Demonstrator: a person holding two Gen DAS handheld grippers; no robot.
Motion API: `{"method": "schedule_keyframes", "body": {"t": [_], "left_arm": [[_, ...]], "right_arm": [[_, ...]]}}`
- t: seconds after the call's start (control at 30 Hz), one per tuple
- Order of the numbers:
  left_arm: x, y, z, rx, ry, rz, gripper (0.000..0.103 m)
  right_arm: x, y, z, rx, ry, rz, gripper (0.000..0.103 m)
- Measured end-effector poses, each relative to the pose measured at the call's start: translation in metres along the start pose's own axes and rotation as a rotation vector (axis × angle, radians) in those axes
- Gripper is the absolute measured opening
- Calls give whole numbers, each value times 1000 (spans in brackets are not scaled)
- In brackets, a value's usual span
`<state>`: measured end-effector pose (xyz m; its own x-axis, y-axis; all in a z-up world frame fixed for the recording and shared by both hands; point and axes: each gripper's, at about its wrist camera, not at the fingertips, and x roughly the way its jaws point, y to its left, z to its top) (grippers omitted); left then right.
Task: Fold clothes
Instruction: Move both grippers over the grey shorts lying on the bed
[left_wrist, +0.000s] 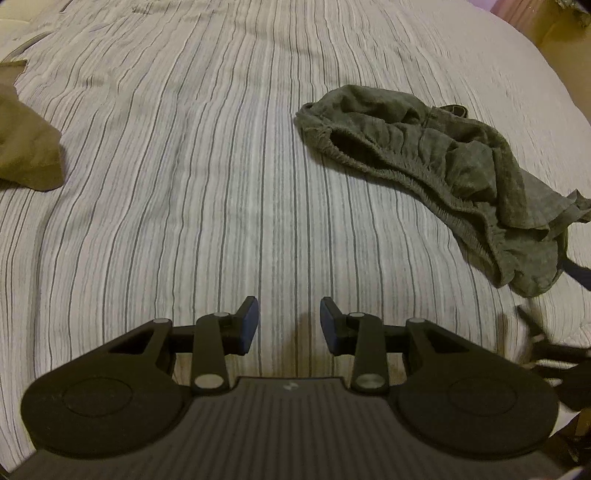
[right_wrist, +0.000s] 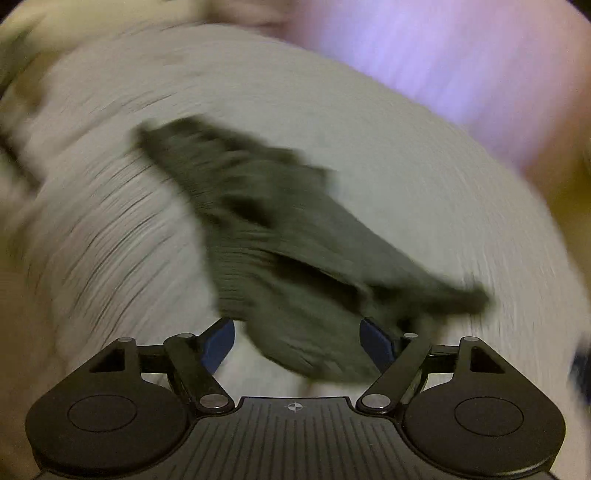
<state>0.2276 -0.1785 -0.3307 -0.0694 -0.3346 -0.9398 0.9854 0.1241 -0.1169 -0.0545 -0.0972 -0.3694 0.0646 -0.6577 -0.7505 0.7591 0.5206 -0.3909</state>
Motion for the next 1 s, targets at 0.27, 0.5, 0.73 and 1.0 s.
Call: {"method": "schedule_keyframes", "body": {"t": [0.27, 0.5, 0.73, 1.0], "left_arm": [[3, 7, -4, 16, -7, 16, 31], [-6, 10, -8, 24, -17, -42, 31], [-6, -2, -14, 65, 9, -99, 31], [-6, -18, -8, 108, 11, -120, 31]], "right_arm": [[52, 33, -26, -365, -18, -66, 13], [-20, -9, -46, -168, -27, 2, 2], [-47, -53, -116, 7, 376, -115, 42], [-52, -112, -148, 1434, 247, 106, 61]]}}
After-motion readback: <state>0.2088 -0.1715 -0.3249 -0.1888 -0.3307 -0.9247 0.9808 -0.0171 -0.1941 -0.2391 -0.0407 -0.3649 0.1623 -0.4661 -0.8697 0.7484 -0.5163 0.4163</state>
